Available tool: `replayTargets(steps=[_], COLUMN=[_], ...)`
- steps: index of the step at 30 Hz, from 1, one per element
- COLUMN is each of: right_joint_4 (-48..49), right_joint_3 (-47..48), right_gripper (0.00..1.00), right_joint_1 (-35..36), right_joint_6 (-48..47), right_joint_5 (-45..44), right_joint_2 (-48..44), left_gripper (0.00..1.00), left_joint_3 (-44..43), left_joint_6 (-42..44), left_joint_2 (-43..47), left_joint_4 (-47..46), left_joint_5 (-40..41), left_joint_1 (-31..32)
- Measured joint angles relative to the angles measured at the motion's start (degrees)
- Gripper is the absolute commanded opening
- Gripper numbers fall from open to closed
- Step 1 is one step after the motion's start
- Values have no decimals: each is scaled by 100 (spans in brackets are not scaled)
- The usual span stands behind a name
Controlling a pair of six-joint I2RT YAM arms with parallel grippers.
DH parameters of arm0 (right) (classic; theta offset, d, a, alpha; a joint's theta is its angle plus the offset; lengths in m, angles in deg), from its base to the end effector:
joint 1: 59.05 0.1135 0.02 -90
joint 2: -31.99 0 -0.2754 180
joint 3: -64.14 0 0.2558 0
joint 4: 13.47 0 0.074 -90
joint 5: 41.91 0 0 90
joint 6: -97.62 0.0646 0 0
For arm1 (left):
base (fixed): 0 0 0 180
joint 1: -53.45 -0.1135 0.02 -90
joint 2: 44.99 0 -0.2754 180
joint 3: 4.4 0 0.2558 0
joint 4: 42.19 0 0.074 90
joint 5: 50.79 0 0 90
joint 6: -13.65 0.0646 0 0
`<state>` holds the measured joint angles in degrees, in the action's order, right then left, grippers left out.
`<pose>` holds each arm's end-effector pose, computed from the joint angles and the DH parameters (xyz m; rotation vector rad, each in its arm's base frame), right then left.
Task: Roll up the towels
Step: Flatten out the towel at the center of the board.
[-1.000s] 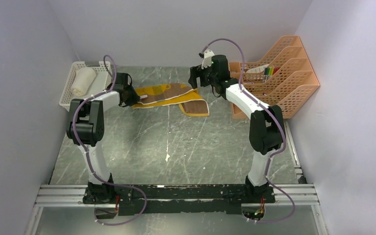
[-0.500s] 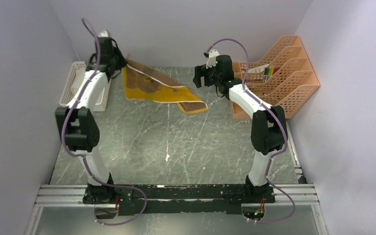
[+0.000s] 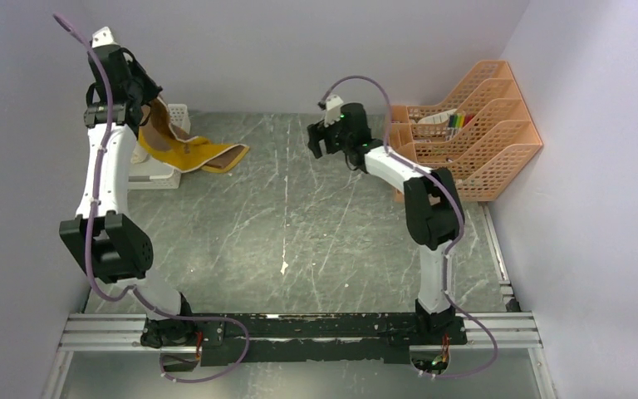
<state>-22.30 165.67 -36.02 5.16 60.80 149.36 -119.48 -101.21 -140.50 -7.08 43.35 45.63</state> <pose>0.4704 0.2154 0.2311 -0.5845 1.9323 0.4512 0.4163 0.0619 0.4362 -0.5671 1.7543 -0.1416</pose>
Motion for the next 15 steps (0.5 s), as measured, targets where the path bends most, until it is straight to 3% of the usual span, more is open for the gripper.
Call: replayTargets(steps=[8, 11, 15], right_joint_4=[494, 654, 826], right_joint_3=[-216, -632, -1156], right_gripper=[81, 83, 86], right_joint_1=[529, 389, -66], right_joint_6=[-116, 42, 610], right_joint_5=[101, -199, -1176], right_joint_2=[66, -328, -1132], left_gripper=[7, 7, 7], left_joint_3=[-459, -1126, -2046], left_joint_6=[-66, -68, -98], left_joint_2=[-734, -1119, -1646], left_joint_4=[216, 313, 184], left_joint_5=[-852, -780, -754], left_joint_1=[188, 739, 1980])
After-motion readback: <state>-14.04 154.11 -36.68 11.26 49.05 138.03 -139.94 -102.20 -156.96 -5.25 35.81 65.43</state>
